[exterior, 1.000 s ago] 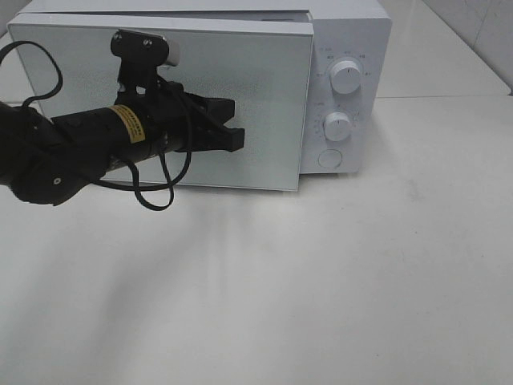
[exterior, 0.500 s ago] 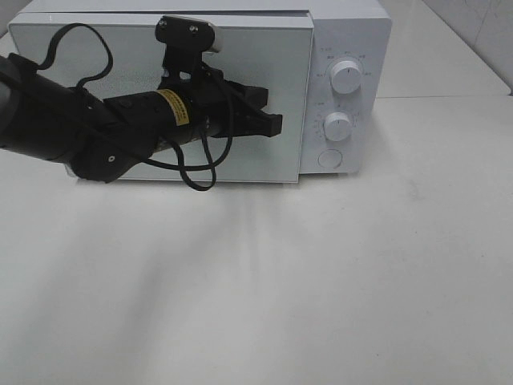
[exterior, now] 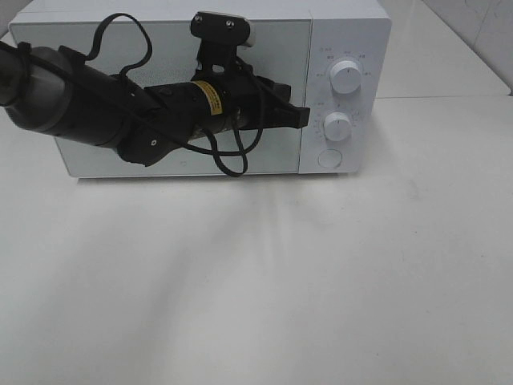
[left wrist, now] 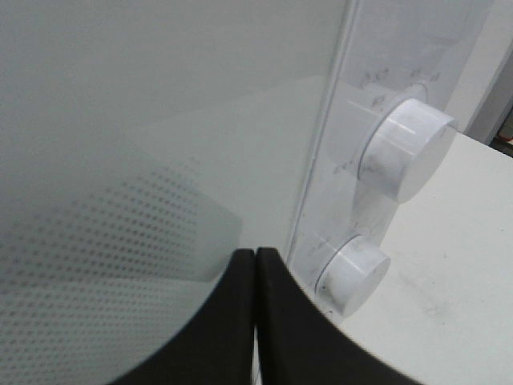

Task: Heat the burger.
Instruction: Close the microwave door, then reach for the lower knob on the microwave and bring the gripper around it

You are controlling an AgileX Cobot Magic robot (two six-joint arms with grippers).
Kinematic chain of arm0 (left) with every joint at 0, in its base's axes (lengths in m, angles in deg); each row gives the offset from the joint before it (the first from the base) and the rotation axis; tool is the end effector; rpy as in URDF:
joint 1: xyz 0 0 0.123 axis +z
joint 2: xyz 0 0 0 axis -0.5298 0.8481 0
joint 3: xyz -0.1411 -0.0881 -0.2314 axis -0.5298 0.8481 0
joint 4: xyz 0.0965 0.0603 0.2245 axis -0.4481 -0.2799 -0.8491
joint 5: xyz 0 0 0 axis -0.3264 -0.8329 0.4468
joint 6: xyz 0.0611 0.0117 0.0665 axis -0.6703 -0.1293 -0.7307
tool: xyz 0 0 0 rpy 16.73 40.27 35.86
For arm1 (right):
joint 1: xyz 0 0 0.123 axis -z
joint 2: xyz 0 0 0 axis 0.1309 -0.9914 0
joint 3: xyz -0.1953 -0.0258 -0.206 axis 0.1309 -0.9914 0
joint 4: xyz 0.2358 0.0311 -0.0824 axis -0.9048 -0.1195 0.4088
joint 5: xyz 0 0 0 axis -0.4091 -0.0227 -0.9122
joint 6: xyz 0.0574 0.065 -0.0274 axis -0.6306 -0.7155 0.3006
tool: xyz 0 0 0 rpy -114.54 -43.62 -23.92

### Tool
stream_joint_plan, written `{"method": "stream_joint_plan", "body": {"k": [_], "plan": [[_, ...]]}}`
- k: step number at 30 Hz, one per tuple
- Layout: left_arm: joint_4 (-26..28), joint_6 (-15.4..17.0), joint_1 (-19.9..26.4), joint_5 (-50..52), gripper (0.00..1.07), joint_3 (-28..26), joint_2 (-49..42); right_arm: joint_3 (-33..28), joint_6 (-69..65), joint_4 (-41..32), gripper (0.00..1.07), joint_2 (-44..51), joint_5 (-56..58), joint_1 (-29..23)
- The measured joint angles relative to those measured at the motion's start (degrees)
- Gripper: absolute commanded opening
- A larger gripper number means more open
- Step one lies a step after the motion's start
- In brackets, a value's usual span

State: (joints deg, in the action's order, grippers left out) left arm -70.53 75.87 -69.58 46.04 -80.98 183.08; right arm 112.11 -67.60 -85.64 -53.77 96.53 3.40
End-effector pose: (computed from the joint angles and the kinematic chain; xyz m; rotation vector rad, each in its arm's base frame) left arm 0.3597 -0.2892 0.1626 0.6020 1.7850 -0.6154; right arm -0.0040 -0.0038 0.2831 0.0039 1.9802 0.0423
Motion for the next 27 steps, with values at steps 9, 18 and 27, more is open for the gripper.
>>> {"method": "stream_joint_plan", "body": {"k": [9,18,27], "plan": [[-0.3,0.7,-0.2,-0.2,0.0,-0.4,0.5,0.0,0.0,0.0,0.76,0.0,0.0,0.0],[-0.7,0.1,-1.8,-15.1,0.0,-1.5,-4.8,0.0,0.0,0.0,0.76,0.0,0.0,0.0],[-0.6,-0.1,-6.0,-33.2,0.01,-1.8,-8.1,0.0,0.0,0.0,0.76,0.0,0.0,0.0]]}}
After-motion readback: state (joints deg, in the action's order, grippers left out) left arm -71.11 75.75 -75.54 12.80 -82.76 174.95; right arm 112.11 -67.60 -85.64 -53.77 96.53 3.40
